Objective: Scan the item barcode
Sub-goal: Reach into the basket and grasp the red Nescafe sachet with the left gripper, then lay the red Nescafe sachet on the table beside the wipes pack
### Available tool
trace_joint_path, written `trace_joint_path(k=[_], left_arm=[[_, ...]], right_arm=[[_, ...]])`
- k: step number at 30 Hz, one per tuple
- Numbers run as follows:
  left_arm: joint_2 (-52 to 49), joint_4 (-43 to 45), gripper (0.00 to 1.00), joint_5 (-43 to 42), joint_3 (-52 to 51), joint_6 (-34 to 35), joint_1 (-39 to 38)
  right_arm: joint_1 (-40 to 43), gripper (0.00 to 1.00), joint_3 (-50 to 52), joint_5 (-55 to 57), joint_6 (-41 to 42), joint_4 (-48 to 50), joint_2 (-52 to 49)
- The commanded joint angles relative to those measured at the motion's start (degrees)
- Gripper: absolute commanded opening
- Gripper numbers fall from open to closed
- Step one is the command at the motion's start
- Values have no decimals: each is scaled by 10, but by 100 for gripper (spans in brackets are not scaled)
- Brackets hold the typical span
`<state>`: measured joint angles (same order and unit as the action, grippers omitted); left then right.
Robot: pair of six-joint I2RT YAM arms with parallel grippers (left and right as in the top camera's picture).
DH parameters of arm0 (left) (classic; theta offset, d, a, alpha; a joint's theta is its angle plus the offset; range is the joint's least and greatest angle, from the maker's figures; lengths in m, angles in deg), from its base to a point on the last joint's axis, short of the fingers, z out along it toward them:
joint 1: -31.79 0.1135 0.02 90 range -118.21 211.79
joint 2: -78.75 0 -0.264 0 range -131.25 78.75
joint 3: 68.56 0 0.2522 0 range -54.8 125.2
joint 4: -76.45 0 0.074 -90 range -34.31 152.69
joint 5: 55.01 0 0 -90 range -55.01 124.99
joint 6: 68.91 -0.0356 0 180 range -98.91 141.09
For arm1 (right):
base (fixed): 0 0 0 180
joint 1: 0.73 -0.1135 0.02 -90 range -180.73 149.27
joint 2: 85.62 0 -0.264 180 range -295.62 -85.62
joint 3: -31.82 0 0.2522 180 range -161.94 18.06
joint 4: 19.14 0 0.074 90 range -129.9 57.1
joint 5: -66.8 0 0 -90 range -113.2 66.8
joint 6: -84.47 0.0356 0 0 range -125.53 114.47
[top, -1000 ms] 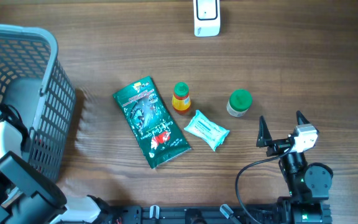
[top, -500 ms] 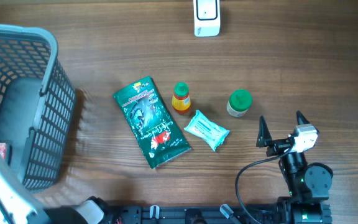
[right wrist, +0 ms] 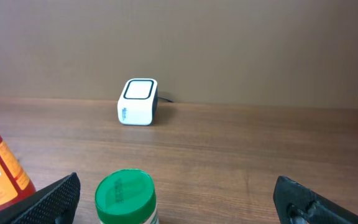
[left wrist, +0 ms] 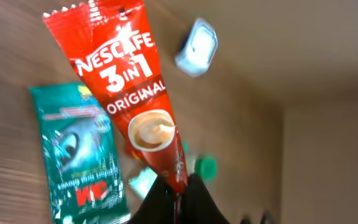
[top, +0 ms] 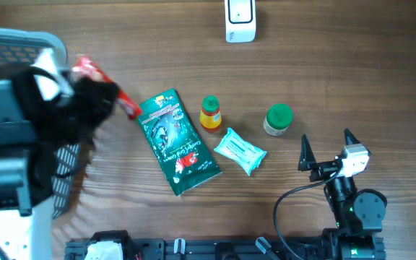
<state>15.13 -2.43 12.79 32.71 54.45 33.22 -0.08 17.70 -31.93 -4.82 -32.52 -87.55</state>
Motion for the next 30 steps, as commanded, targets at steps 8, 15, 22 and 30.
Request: trace_joint_path(k=[8,15,22,30], left_arm=[[-22,86,4,200,-73,-94,-433],[-187,185,4,233,-98,-33,-530],[-381,359,4,229,-98,181,-538],[-449,289,4,240,-98,348,-546]], right_arm=[[1,100,1,2,-7,2,3],[1,100,1,2,-7,2,3],[1,100,1,2,-7,2,3],[1,100,1,2,-7,2,3]])
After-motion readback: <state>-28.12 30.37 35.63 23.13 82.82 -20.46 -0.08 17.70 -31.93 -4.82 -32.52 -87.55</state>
